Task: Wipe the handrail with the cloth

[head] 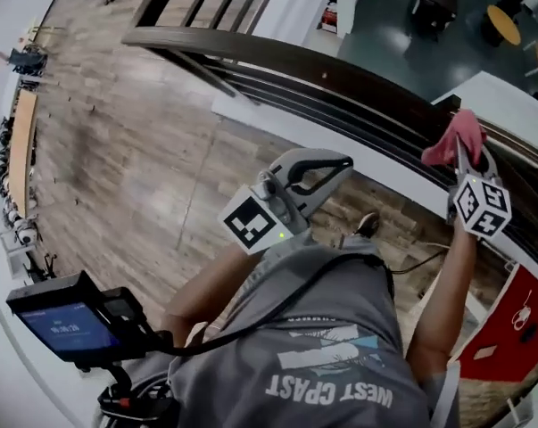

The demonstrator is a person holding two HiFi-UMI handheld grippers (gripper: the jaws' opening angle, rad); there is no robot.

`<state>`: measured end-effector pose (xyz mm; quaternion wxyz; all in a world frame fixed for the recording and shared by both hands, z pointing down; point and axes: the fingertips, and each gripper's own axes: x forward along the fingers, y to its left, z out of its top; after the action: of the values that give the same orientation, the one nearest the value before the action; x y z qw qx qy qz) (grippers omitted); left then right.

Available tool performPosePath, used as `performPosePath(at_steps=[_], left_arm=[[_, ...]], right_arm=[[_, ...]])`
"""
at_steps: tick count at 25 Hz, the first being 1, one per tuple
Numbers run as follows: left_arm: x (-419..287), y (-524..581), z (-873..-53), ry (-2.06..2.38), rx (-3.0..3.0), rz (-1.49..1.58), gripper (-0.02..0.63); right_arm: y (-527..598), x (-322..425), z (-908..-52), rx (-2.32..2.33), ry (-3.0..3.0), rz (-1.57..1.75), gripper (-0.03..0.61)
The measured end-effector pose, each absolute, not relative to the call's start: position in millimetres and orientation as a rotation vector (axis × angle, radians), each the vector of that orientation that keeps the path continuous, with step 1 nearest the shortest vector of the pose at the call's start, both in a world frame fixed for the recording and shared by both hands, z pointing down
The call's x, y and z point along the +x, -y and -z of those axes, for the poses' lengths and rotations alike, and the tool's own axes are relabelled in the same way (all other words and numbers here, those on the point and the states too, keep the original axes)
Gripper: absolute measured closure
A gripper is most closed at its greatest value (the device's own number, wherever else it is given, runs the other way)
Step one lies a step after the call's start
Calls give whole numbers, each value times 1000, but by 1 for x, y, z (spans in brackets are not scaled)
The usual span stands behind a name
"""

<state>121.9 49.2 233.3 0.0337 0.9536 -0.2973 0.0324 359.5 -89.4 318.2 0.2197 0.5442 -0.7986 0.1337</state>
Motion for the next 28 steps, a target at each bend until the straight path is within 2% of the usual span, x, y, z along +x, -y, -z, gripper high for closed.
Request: performPosePath(at_steps=[4,7,9,13,16,19,22,24,26,28], left_arm=[[23,-28,-231,926,2885,38,614],[1,-32,-233,941,2922,81,614],[0,-34,-233,938,2912,76,614],[9,-23,-231,911,2916,69,614],[16,-14,-231,901,3009,25,614],[-10,-9,-230,1020,2950,18,614],[-47,-3,-239,1100,2816,13,614],[-79,8,-248,1134,2787,-31,614],[-121,24,-257,1157,2774,-59,614],[-164,32,-261,1150,2785,-45,614]], right_arm=[[72,419,-324,1939,1872,-377,518],[58,419,-347,2017,1829,-401,519],[70,361,-344,1896,1947,-379,520],[95,186,-336,1473,2214,-280,520],[105,127,-334,1294,2331,-313,518],[118,163,-312,1419,2357,-298,518],[106,280,-310,1676,2094,-284,518],[100,316,-330,1742,1959,-346,518],[109,276,-339,1742,1969,-357,518],[119,188,-341,1683,2056,-329,519]])
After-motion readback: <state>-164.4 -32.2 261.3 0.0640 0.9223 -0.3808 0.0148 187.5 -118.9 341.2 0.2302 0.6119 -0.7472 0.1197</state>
